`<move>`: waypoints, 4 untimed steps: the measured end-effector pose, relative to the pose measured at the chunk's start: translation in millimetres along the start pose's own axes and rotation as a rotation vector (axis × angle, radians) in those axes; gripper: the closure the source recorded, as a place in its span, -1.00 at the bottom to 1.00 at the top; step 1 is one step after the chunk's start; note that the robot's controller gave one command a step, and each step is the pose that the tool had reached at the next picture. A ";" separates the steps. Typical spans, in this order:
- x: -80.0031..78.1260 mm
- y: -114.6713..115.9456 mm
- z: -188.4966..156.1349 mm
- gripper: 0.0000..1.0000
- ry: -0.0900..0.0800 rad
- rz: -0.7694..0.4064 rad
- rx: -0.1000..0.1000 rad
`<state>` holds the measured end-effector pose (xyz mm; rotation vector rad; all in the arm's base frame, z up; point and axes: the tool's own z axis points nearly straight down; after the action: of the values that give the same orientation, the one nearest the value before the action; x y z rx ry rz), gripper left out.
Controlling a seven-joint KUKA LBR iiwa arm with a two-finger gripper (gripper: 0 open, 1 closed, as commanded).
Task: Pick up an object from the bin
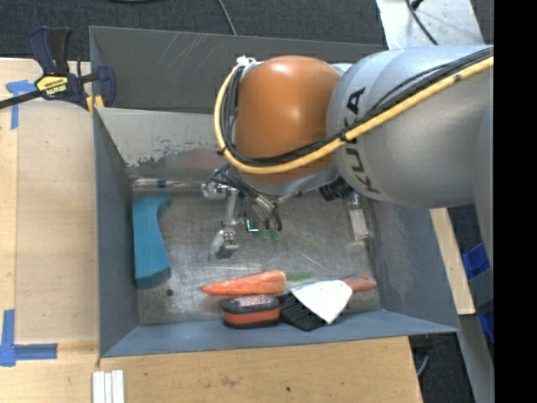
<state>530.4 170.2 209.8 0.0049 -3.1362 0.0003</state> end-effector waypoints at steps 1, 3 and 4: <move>-1.8 -0.9 -4.0 -1.00 -0.008 0.003 -0.001; 32.9 -56.0 47.2 -1.00 -0.008 0.000 0.004; 30.8 -94.5 133.2 1.00 -0.010 -0.057 -0.004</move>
Offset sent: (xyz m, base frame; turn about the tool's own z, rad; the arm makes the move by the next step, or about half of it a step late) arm -0.0476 -0.1010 -0.0427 0.1252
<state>499.2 75.6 76.8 0.0951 -3.1451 -0.0056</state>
